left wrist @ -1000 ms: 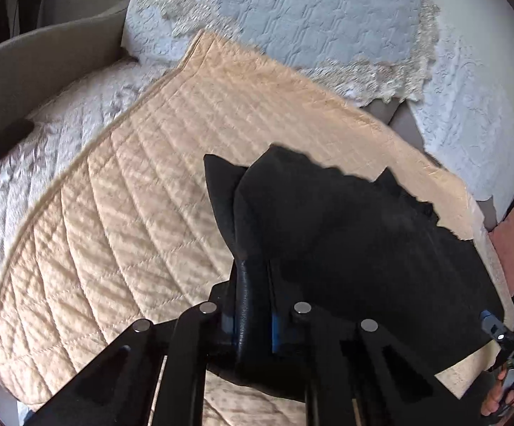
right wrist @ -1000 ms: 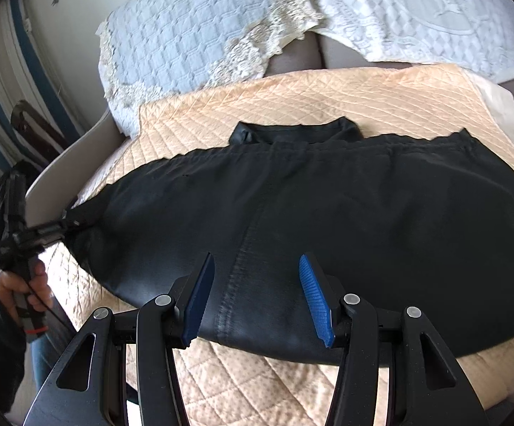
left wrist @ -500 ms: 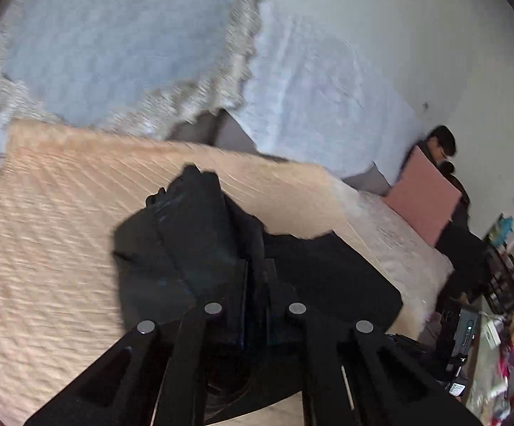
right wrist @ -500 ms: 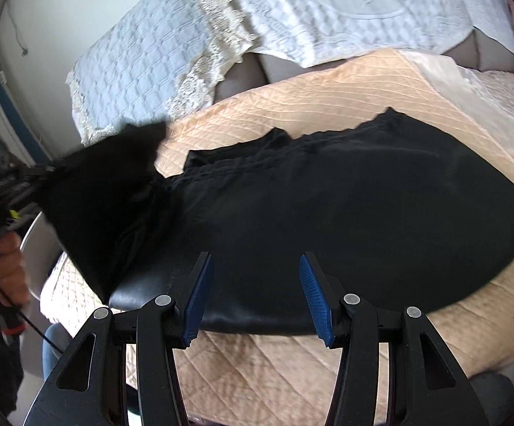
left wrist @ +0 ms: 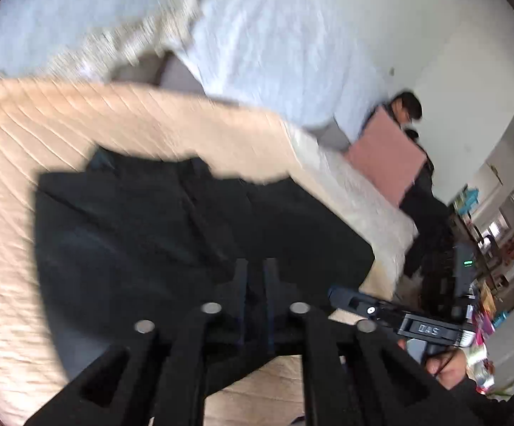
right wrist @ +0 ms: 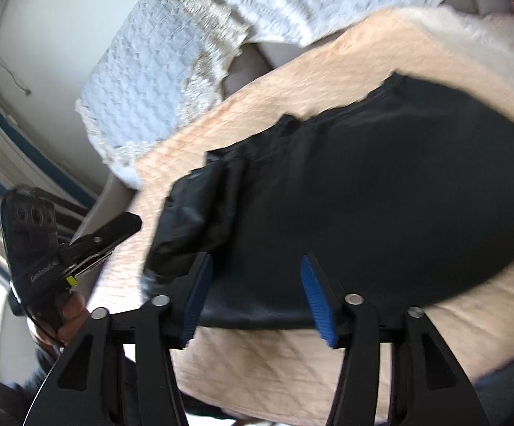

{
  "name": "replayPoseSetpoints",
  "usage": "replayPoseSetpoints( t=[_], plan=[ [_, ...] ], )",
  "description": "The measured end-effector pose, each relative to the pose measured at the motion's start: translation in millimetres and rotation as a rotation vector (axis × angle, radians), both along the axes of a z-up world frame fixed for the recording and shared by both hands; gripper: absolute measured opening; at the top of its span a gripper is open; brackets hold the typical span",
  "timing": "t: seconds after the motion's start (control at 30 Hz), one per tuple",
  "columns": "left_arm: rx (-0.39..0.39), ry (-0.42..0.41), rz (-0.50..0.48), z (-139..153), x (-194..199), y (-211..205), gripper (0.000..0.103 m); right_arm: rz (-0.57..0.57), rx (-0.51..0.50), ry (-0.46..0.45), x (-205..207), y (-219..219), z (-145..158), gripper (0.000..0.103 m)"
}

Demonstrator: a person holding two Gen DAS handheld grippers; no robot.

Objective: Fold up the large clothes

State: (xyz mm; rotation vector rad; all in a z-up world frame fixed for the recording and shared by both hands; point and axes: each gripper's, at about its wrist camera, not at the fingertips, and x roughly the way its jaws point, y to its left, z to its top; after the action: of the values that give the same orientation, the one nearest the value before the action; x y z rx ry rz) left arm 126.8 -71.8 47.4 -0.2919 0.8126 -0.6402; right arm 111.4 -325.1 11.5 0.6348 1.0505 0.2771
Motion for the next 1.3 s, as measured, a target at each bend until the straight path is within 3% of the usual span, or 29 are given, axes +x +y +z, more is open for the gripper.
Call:
replayPoseSetpoints(
  t=[0.03, 0.13, 0.27, 0.4, 0.5, 0.53, 0.6, 0.73, 0.8, 0.87, 0.93, 1.0, 1.1, 1.3],
  plan=[
    [0.017, -0.018, 0.046, 2, 0, 14, 0.03, 0.007, 0.025, 0.004, 7, 5, -3, 0.059],
    [0.111, -0.001, 0.196, -10, 9, 54, 0.031, 0.055, 0.061, 0.005, 34, 27, -14, 0.061],
    [0.129, 0.079, 0.271, -41, 17, 83, 0.031, 0.129, 0.1, 0.053, 75, 56, -37, 0.061],
    [0.13, 0.091, 0.274, -57, 11, 83, 0.031, 0.16, 0.082, 0.074, 95, 76, -45, 0.061],
    [0.133, 0.073, 0.269, -59, 10, 80, 0.031, 0.178, 0.128, 0.081, 103, 85, -43, 0.061],
    [0.131, 0.074, 0.267, -61, 11, 83, 0.031, 0.188, 0.116, 0.087, 105, 89, -43, 0.057],
    [0.133, 0.073, 0.266, -63, 13, 83, 0.031, 0.201, 0.028, 0.093, 108, 97, -41, 0.011],
    [0.136, 0.074, 0.269, -56, 20, 80, 0.031, 0.179, 0.049, 0.018, 100, 87, -16, 0.008],
    [0.128, 0.025, 0.248, -43, 13, 76, 0.031, 0.148, 0.054, -0.012, 90, 74, -6, 0.008],
    [0.132, -0.015, 0.218, -36, 6, 67, 0.031, 0.121, 0.045, 0.017, 83, 61, -16, 0.008],
    [0.142, 0.004, 0.178, -44, 6, 55, 0.031, 0.081, 0.009, 0.097, 78, 47, -44, 0.008],
    [0.166, 0.037, 0.168, -58, 7, 47, 0.031, 0.029, 0.056, 0.109, 73, 32, -54, 0.006],
    [0.171, 0.025, 0.165, -56, -2, 45, 0.031, 0.009, 0.016, 0.093, 65, 25, -46, 0.003],
    [0.182, 0.045, 0.176, -61, -4, 46, 0.031, 0.022, 0.065, 0.091, 60, 21, -39, 0.006]
  ],
)
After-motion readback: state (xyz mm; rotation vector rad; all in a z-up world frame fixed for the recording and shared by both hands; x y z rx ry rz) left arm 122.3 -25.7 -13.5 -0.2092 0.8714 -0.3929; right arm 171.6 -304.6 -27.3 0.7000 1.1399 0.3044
